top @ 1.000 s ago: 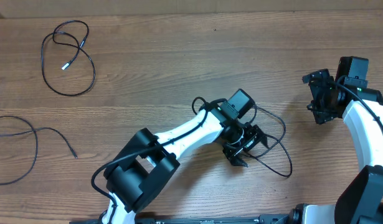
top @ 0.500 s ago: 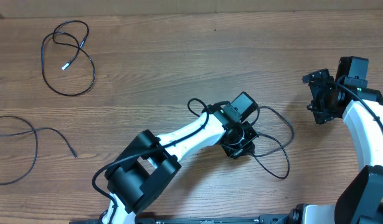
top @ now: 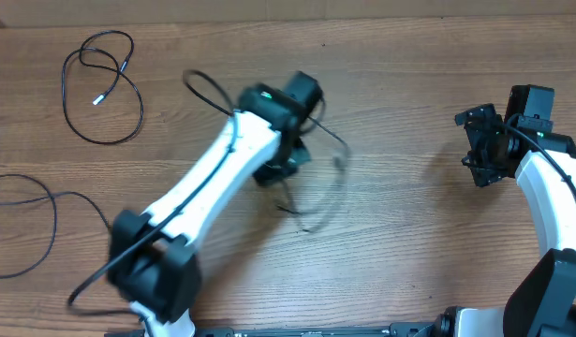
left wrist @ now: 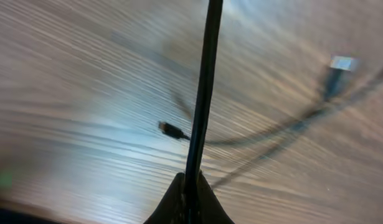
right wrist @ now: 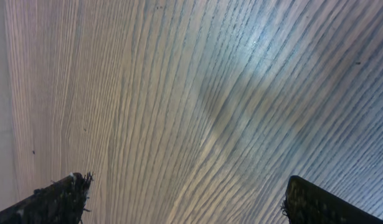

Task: Untangle cables
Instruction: 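Lift the held cable with the left gripper and carry it leftward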

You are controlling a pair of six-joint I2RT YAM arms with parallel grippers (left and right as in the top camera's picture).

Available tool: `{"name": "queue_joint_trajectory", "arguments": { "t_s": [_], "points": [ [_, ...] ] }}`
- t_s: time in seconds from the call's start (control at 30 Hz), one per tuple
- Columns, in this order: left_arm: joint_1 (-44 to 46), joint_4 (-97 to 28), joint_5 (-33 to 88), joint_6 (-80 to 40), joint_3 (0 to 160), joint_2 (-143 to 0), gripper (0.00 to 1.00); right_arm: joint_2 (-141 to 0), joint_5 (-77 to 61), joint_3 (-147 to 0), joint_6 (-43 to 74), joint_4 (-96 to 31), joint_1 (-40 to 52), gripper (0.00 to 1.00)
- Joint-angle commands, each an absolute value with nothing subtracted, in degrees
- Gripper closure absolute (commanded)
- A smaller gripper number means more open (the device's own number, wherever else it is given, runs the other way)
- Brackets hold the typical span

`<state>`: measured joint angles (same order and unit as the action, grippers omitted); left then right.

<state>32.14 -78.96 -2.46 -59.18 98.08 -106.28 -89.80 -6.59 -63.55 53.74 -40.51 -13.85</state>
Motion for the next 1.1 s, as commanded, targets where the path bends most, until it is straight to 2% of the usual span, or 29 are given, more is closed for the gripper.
{"name": "queue_joint_trajectory", "arguments": {
  "t_s": [0.0, 0.17, 0.43, 0.93, 1.07],
  "points": [
    [29.2, -82.8, -14.6, -50.5, 101.1, -101.2, 0.96, -89.7, -5.8, -64.6, 53.1, -40.4, -13.9, 0.00],
    [23.6, -87.9, -22.8, -50.3, 101.1, -98.0, 0.96, -89.7, -5.8, -64.6, 53.1, -40.4, -13.9, 0.00],
    [15.6, -86.2, -24.4, -50.3, 100.2, -98.6, 0.96, -89.7, -5.8, -64.6, 53.1, -40.4, -13.9, 0.00],
    [14.2, -81.4, -12.4, -51.3, 99.5, -99.2, 0.96, -89.7, -5.8, -64.6, 53.1, -40.4, -13.9, 0.00],
    [14.2, -80.9, -9.6, -51.4, 99.5, -99.2, 0.89, -89.7, -5.8, -64.6, 53.1, -40.4, -13.9, 0.00]
  ]
}}
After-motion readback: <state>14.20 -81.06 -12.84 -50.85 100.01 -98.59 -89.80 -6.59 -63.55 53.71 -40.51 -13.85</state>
